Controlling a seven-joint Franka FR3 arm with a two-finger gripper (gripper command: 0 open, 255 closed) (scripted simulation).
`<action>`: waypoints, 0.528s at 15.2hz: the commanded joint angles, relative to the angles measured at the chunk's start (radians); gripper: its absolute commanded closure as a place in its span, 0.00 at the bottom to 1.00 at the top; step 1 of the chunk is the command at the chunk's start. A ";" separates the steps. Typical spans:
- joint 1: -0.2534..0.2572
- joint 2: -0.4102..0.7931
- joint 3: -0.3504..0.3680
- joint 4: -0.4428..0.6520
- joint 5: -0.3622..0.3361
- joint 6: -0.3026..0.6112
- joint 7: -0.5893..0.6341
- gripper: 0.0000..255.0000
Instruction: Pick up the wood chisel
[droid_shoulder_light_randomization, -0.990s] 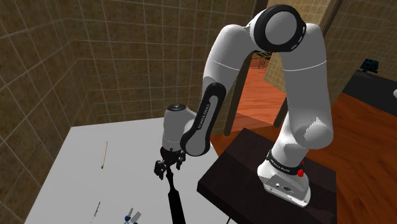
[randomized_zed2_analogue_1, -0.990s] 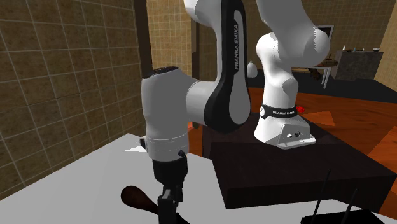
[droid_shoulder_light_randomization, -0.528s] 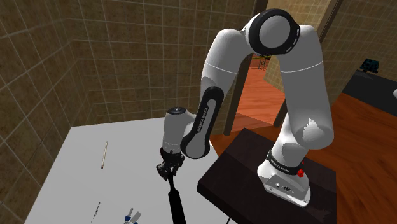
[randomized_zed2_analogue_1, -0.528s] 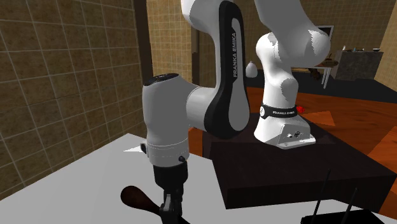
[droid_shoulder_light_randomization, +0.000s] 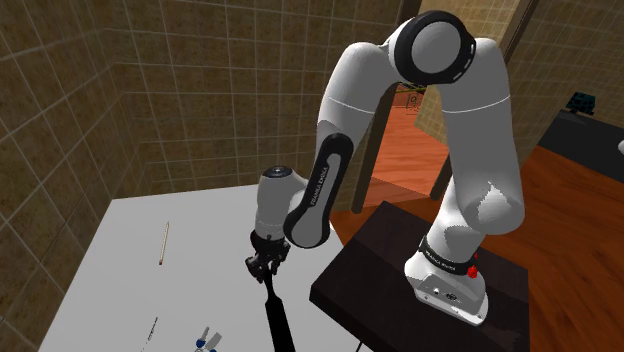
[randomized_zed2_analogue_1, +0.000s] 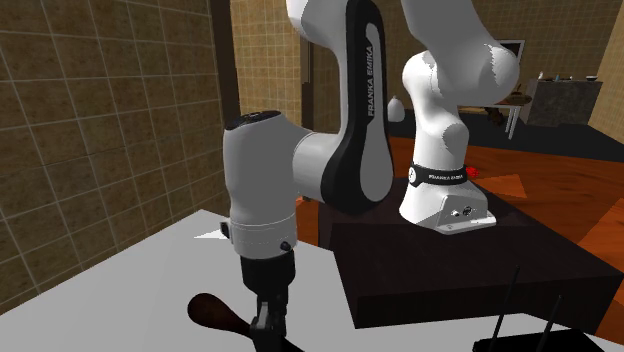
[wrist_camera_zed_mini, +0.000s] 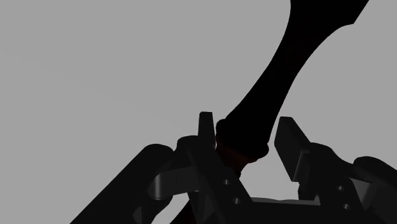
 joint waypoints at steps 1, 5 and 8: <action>-0.014 -0.027 0.016 -0.010 0.008 -0.018 -0.004 1.00; -0.047 -0.090 0.055 -0.027 0.031 -0.064 -0.015 1.00; -0.073 -0.136 0.086 -0.038 0.054 -0.100 -0.028 1.00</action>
